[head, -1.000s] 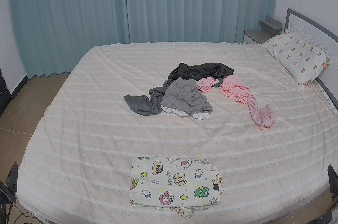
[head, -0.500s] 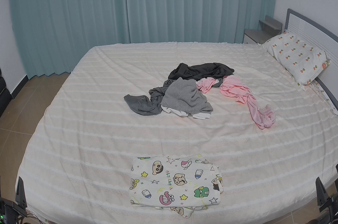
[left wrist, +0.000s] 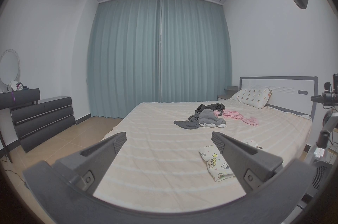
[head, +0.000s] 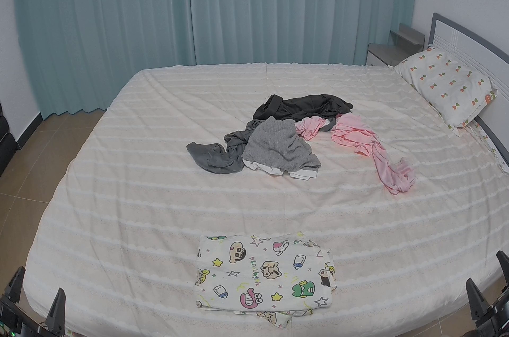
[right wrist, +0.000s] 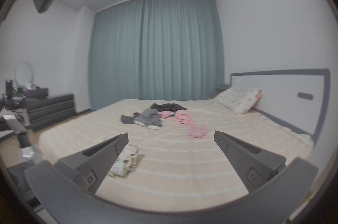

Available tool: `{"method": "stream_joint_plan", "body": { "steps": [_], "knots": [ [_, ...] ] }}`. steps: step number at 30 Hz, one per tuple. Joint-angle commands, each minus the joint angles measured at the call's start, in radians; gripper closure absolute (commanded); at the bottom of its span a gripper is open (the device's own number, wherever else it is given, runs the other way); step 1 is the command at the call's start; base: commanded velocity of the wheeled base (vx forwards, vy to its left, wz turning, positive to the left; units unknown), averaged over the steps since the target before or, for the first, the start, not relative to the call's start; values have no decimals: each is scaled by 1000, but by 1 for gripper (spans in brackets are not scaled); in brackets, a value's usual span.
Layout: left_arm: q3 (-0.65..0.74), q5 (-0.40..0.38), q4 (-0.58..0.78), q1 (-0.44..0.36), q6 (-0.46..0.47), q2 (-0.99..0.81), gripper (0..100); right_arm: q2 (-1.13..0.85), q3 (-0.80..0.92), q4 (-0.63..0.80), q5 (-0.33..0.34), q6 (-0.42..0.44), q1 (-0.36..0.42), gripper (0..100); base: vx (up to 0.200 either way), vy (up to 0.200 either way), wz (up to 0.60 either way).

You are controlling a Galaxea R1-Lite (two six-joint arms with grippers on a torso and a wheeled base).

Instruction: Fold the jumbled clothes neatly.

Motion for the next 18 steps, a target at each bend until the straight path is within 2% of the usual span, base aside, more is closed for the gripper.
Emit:
{"method": "stream_joint_plan", "body": {
  "steps": [1,2,5,7,9,11,12,14,18],
  "knots": [
    [16,1,2,1,3,-3,0,5,13,3,-147,-108,2,0,0,0,0],
    [16,1,2,1,8,-3,0,5,15,-2,-172,-138,2,0,0,0,0],
    [16,-1,2,1,5,-5,0,3,13,3,-143,-109,3,0,0,0,0],
    [16,-1,2,1,5,-3,0,5,10,15,-78,6,3,0,0,0,0],
    [16,-1,2,1,2,-3,0,5,7,24,-59,112,3,0,0,0,0],
    [16,-1,2,1,2,-3,0,5,10,15,-72,129,3,0,0,0,0],
    [16,-1,2,1,2,-3,0,5,12,9,-112,142,3,0,0,0,0],
    [16,-1,2,1,2,-3,0,5,13,1,-147,159,3,0,0,0,0],
    [16,-1,2,1,2,-3,0,3,13,-2,-158,168,3,0,0,0,0]
  ]
}}
